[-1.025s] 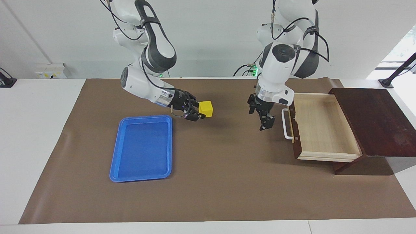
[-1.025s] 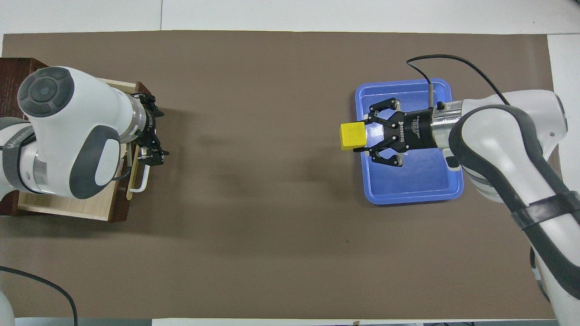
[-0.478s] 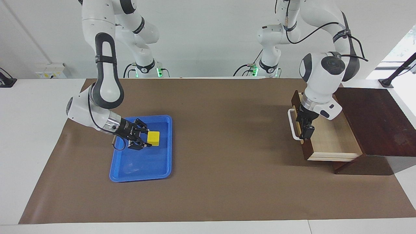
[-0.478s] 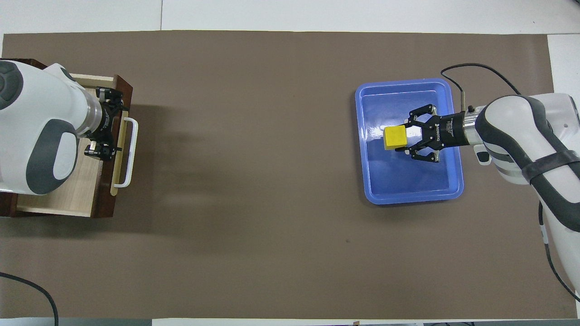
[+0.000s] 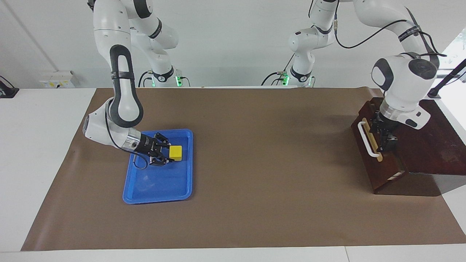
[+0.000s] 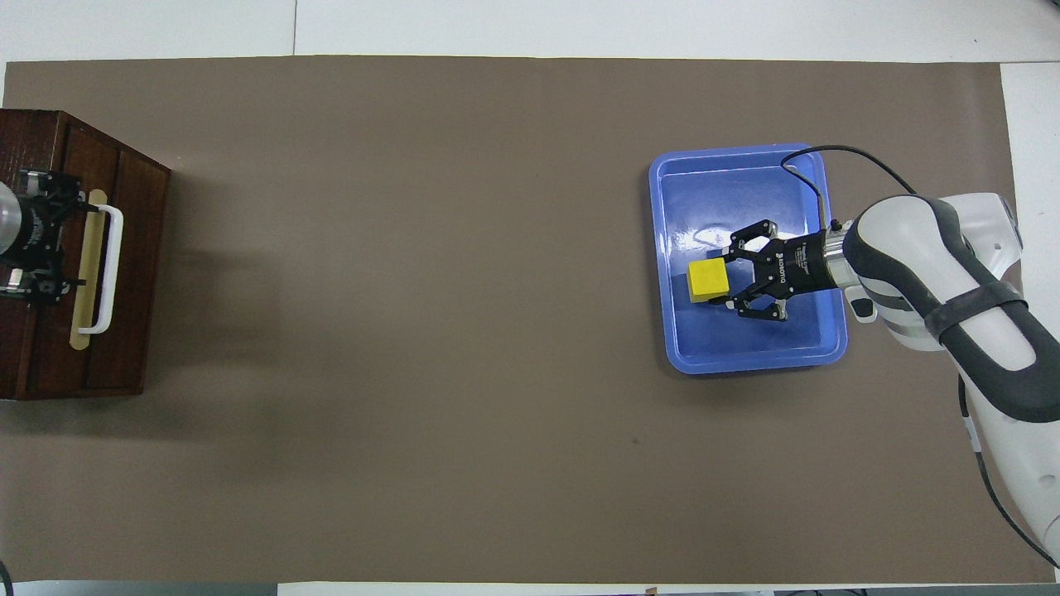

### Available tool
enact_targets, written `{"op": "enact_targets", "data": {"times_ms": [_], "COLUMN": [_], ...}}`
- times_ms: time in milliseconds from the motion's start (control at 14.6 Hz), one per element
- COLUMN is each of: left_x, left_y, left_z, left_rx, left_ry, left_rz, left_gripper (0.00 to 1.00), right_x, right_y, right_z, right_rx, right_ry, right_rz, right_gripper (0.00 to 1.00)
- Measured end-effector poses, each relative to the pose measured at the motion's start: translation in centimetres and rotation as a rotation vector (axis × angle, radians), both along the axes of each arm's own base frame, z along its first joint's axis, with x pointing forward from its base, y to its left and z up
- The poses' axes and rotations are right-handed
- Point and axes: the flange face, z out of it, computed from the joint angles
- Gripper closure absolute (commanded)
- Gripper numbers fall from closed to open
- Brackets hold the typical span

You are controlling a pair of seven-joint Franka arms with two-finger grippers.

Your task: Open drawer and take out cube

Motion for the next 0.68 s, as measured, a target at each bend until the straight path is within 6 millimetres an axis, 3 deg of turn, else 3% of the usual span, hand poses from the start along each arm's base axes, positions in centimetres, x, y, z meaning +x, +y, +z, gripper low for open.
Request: {"op": "enact_targets", "data": {"times_ms": [137, 410, 478, 547, 683], "left_x": [-0.1, 0.2, 0.4, 0.8, 1.8], "left_y": [0.2, -1.9, -2.4, -3.7, -8.4], "left_z": [0.0, -0.1, 0.2, 0.9, 3.7], "left_rx": [0.005, 0.023, 0.028, 0.032, 0.043], "left_ry": [0.003, 0.004, -0.005, -0.028, -0.070], "left_rz": [-0.012, -0.089, -0.114, -0.156, -0.281], "left_gripper": [0.00, 0.00, 0.00, 0.00, 0.00], "right_x": [-0.9, -1.6, -1.6, -1.6, -1.5], "right_y": [0.4, 0.4, 0.4, 0.3, 0.0], "right_z": [-0.7, -0.7, -0.7, -0.7, -0.7], "right_rx": [0.004, 0.007, 0.008, 0.008, -0.005], "right_ry": [-0.005, -0.026, -0.031, -0.033, -0.043], "right_rz": [0.034, 0.062, 0.068, 0.070, 0.059], "right_gripper": [1.00, 1.00, 0.82, 0.05, 0.00]}}
